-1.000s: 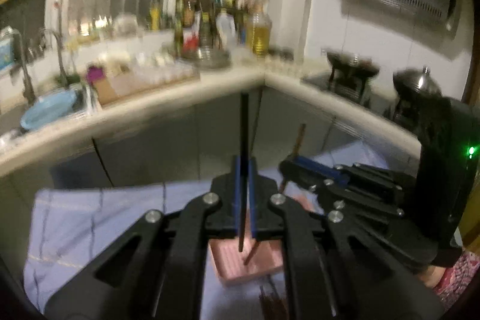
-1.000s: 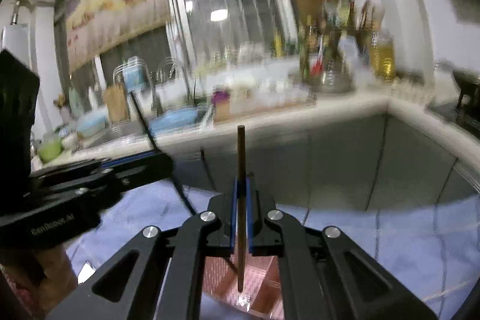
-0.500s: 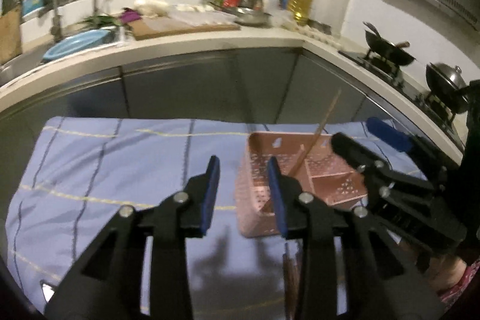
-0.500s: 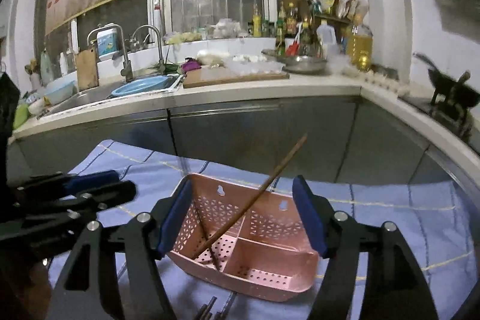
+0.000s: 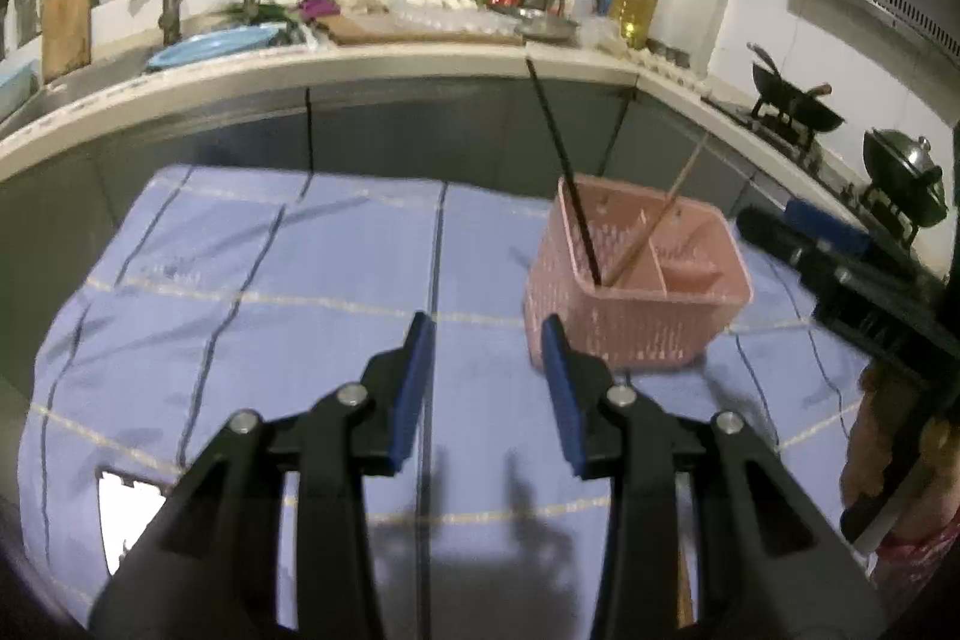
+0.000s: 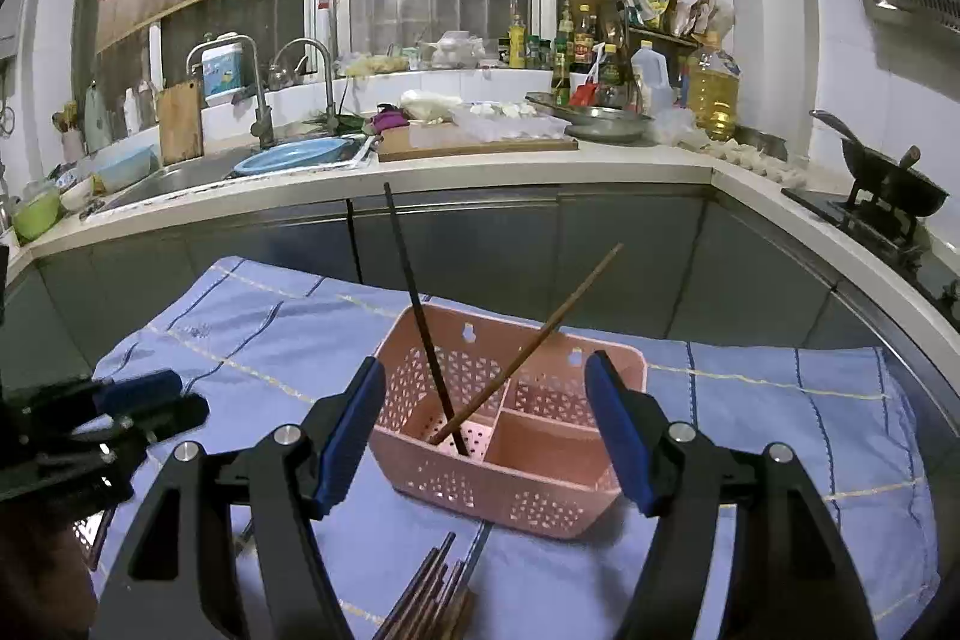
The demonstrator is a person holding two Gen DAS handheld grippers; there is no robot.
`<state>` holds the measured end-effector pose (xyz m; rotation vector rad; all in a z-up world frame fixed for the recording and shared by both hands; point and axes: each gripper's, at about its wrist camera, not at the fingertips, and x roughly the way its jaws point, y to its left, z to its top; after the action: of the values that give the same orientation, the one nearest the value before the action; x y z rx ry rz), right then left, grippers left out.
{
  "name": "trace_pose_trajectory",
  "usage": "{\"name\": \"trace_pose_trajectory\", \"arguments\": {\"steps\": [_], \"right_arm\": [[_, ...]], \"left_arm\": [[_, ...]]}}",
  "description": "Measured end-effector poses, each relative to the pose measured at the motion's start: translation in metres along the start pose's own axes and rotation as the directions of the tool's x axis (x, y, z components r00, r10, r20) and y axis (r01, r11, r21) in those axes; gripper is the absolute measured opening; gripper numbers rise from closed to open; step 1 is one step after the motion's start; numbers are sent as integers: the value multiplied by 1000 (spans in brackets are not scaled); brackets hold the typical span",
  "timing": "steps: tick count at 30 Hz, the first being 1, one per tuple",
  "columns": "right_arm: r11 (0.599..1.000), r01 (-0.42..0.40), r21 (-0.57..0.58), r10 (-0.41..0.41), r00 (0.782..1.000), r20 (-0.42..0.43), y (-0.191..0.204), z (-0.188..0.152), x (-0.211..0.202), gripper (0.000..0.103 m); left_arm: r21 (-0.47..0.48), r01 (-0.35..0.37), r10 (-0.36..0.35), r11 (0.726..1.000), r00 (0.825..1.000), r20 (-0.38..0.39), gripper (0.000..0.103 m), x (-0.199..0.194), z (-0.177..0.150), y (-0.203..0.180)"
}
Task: Organize utensils
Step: 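Drop both chopsticks into the pink caddy and open both tools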
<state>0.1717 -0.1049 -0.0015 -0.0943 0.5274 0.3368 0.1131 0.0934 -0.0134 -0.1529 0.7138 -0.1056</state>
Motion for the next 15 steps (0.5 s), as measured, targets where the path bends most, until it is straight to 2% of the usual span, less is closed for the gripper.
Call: {"name": "trace_pose_trajectory", "arguments": {"steps": [7, 15], "right_arm": [[1000, 10, -25, -10, 1000, 16, 10, -8, -21, 69], [1000, 14, -24, -13, 1000, 19, 13, -15, -35, 69]], "left_arm": [[3, 13, -12, 1000, 998, -62, 36, 2, -26, -6], [34, 30, -26, 999, 995, -99, 36, -1, -44, -19]]}}
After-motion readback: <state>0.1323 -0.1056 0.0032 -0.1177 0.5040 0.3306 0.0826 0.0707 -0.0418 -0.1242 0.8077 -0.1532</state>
